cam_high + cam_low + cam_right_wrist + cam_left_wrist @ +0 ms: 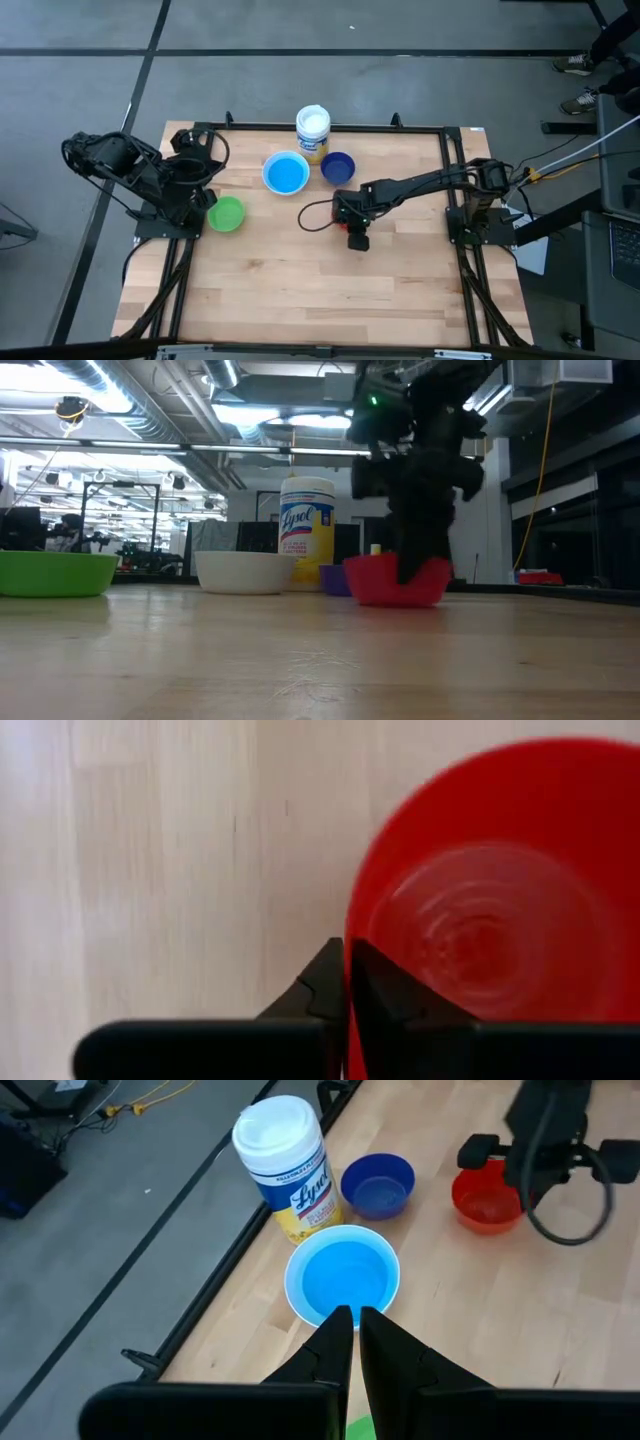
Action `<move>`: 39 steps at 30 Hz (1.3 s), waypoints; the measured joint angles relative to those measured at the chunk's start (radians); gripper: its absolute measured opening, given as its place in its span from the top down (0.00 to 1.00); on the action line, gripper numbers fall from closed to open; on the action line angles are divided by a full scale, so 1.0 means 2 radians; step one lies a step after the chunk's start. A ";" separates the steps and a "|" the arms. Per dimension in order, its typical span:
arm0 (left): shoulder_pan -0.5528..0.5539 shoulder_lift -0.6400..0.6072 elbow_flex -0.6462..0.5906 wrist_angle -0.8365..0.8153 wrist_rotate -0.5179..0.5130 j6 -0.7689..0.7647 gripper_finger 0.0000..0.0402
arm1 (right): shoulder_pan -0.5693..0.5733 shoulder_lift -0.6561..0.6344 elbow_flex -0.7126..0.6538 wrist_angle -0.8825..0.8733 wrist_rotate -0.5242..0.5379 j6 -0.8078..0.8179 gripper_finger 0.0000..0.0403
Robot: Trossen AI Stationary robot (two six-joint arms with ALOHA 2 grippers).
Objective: Nest bowls inside each other
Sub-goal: Stack the red bowl on top of the light blue bowl
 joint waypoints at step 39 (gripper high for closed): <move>0.001 -0.015 0.000 0.000 -0.088 -0.003 0.95 | -0.100 0.287 0.592 -0.191 0.031 -0.146 1.00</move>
